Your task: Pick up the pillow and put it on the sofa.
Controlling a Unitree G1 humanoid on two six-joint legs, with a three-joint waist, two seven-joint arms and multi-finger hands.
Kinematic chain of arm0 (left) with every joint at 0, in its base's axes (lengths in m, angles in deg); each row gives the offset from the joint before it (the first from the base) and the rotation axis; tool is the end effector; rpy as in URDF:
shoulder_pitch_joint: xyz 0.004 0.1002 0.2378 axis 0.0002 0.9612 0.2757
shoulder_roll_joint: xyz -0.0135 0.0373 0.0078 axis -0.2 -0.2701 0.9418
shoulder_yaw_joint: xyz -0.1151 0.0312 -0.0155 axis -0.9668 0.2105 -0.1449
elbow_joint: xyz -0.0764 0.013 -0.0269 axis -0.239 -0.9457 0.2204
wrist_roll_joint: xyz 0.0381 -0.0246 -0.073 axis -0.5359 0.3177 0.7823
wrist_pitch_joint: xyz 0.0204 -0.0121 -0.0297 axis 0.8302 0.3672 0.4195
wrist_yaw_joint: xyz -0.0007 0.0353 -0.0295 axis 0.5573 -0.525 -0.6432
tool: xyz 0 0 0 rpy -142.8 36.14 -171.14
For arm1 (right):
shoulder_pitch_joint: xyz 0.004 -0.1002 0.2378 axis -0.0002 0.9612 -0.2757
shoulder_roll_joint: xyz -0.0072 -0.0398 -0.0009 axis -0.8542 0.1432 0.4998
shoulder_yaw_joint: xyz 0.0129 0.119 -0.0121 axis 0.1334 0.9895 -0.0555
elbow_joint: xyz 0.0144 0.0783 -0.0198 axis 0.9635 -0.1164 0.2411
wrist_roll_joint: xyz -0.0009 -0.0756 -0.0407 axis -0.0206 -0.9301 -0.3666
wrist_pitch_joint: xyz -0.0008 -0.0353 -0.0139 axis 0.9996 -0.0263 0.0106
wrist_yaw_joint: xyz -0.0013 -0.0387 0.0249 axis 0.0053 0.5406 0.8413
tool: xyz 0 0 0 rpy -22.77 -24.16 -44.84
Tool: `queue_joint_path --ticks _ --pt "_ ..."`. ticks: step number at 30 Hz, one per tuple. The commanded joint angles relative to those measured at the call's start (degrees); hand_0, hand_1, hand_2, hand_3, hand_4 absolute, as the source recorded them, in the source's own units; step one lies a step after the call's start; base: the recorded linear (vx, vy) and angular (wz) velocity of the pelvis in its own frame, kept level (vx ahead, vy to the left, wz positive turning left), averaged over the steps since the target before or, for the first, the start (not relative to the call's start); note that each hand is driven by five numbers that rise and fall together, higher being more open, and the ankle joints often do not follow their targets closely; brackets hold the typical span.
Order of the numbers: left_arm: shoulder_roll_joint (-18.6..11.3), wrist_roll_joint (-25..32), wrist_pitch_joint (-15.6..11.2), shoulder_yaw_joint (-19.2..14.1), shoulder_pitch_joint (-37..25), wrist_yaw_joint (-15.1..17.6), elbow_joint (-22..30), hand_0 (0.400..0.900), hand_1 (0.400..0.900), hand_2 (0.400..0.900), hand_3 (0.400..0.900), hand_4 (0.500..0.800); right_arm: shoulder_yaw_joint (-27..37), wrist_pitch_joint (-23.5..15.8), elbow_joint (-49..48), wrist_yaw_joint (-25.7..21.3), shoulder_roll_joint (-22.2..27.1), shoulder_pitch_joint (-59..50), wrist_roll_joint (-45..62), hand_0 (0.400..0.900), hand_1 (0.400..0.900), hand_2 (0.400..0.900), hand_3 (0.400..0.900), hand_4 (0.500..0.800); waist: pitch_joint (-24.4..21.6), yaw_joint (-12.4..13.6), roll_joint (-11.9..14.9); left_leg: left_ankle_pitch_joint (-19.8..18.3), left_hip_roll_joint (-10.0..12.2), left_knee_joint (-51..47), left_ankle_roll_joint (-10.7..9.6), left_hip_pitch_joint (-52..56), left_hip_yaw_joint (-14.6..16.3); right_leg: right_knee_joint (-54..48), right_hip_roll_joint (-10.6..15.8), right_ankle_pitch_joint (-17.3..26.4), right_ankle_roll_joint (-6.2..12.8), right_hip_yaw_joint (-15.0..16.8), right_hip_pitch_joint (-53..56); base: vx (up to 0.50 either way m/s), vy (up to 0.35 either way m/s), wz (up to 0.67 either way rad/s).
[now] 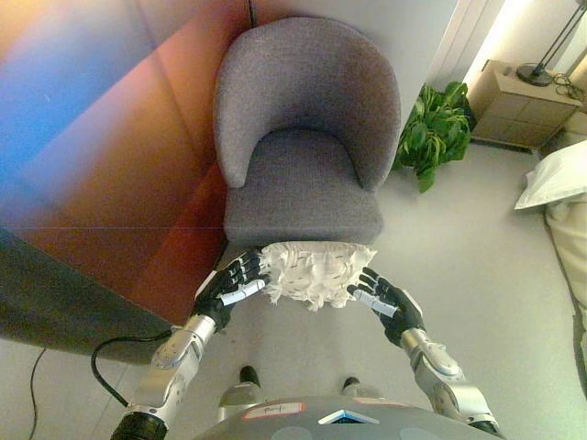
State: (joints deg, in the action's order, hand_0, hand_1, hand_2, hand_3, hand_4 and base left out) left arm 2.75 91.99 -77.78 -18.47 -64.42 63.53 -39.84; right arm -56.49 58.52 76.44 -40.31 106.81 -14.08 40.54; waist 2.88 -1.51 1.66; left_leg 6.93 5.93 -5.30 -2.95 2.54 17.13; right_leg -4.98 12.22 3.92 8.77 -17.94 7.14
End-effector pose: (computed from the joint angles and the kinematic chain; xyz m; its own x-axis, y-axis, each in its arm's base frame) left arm 0.1124 0.2167 -0.0344 0.8801 -0.2083 -0.4266 0.1417 0.9729 -0.1827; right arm 0.0938 -0.2035 -0.0480 0.8159 0.0685 -0.5741 0.0253 0.9878 0.1538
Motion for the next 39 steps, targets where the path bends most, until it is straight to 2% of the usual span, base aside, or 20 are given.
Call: queue_joint_path --ticks 1,3,8,13,17,22,27,32,34,37,39 --pt "-0.65 -0.18 -4.52 -3.04 -4.77 0.89 1.43 0.900 0.900 0.900 0.900 0.800 0.90 -4.68 -4.19 -0.10 0.36 -5.72 -1.25 0.900 0.900 0.900 0.900 0.800 0.48 0.06 -0.09 -6.80 1.21 0.31 -0.46 6.25 -2.86 1.26 -2.55 0.40 -1.68 0.34 -1.16 0.00 0.000 0.00" --pt "-0.60 0.33 -5.12 -2.95 -4.75 -0.63 1.58 0.900 0.900 0.900 0.900 0.800 0.60 -4.58 -4.43 -0.54 0.42 -5.70 -1.53 0.900 0.900 0.900 0.900 0.800 0.39 0.11 -0.03 -6.59 1.30 0.31 -0.55 6.08 -2.88 1.03 -2.76 0.35 -1.80 0.39 -1.02 0.00 0.000 0.00" --pt "-0.85 -0.70 -5.41 -2.42 -4.59 -0.87 2.02 0.900 0.900 0.900 0.900 0.800 0.63 -4.76 -4.30 -1.14 0.95 -5.57 -2.85 0.900 0.900 0.900 0.900 0.800 0.30 0.17 0.03 -6.40 1.47 0.32 -0.71 5.86 -2.85 0.87 -2.98 0.21 -1.88 0.36 -0.91 0.01 -0.003 0.00" --pt "-2.01 -3.93 -7.08 -2.56 -3.51 -1.92 3.51 0.900 0.900 0.900 0.900 0.800 1.05 -5.09 -5.73 -4.16 1.78 -4.57 -5.00 0.900 0.900 0.900 0.900 0.800 0.26 0.20 0.06 -6.34 1.60 0.60 -0.80 5.61 -2.74 0.92 -3.09 -0.06 -1.99 0.63 -0.95 0.03 -0.014 -0.01" --pt "-2.54 -3.49 -7.21 -2.16 -4.26 -1.45 3.35 0.900 0.900 0.900 0.900 0.800 0.45 -5.25 -5.49 -5.26 2.24 -5.29 -7.12 0.900 0.900 0.900 0.900 0.800 0.81 0.32 -0.20 -6.05 1.92 1.13 -1.03 4.89 -2.78 0.97 -3.02 0.04 -2.08 0.62 -1.42 -0.02 -0.037 -0.02" --pt "-2.67 -3.25 -7.13 -2.33 -3.95 -2.10 3.57 0.900 0.900 0.900 0.900 0.800 0.18 -3.68 -6.13 -5.02 2.74 -5.44 -6.55 0.900 0.900 0.900 0.900 0.800 0.95 0.40 -0.29 -5.92 2.31 1.61 -1.25 5.08 -2.88 0.91 -3.45 -0.35 -2.58 0.76 -0.91 0.03 -0.059 -0.01" --pt "-2.55 -2.92 -7.28 -2.24 -3.38 -1.28 4.36 0.900 0.900 0.900 0.900 0.800 0.21 -3.73 -6.05 -4.48 3.18 -5.12 -6.33 0.900 0.900 0.900 0.900 0.800 1.27 0.56 -0.21 -4.71 3.54 4.13 -2.32 3.79 -3.44 0.99 -4.16 -0.85 -3.46 0.94 -0.78 0.04 -0.082 -0.03" --pt "-2.12 -2.40 -7.54 -2.05 -3.54 -1.10 4.45 0.900 0.900 0.900 0.900 0.800 -0.12 -4.36 -5.52 -4.32 4.06 -5.82 -5.63 0.900 0.900 0.900 0.900 0.800 2.55 0.89 0.09 -1.17 5.71 12.32 -3.89 -0.34 -4.98 1.42 -4.90 -1.28 -5.02 1.32 -1.68 0.03 -0.091 -0.05" --pt "-1.91 -1.89 -7.87 -2.11 -2.97 -1.04 4.72 0.900 0.900 0.900 0.900 0.800 -0.05 -4.24 -5.51 -3.94 4.74 -5.80 -5.49 0.900 0.900 0.900 0.900 0.800 3.49 1.16 0.43 1.11 6.70 19.64 -4.50 -3.21 -6.49 1.59 -5.07 -1.13 -6.00 1.59 -1.80 0.05 -0.101 -0.17" --pt "-1.61 -1.75 -8.33 -2.13 -1.53 -1.92 5.28 0.900 0.900 0.900 0.900 0.800 -0.05 -4.81 -5.11 -2.93 5.53 -5.22 -5.60 0.900 0.900 0.900 0.900 0.800 4.43 1.80 1.50 2.23 5.98 29.14 -3.86 -8.01 -8.84 1.85 -4.51 -0.78 -6.92 2.34 -1.67 0.14 -0.086 -0.21" --pt "-1.36 -1.60 -7.93 -2.20 -0.90 -2.48 5.67 0.900 0.900 0.900 0.900 0.800 0.19 -4.68 -4.88 -3.01 5.83 -5.02 -5.42 0.900 0.900 0.900 0.900 0.800 4.89 2.41 1.27 2.22 5.79 28.02 -3.64 -9.49 -8.94 2.11 -4.66 -1.15 -6.58 2.99 -0.94 0.22 0.035 -0.10"
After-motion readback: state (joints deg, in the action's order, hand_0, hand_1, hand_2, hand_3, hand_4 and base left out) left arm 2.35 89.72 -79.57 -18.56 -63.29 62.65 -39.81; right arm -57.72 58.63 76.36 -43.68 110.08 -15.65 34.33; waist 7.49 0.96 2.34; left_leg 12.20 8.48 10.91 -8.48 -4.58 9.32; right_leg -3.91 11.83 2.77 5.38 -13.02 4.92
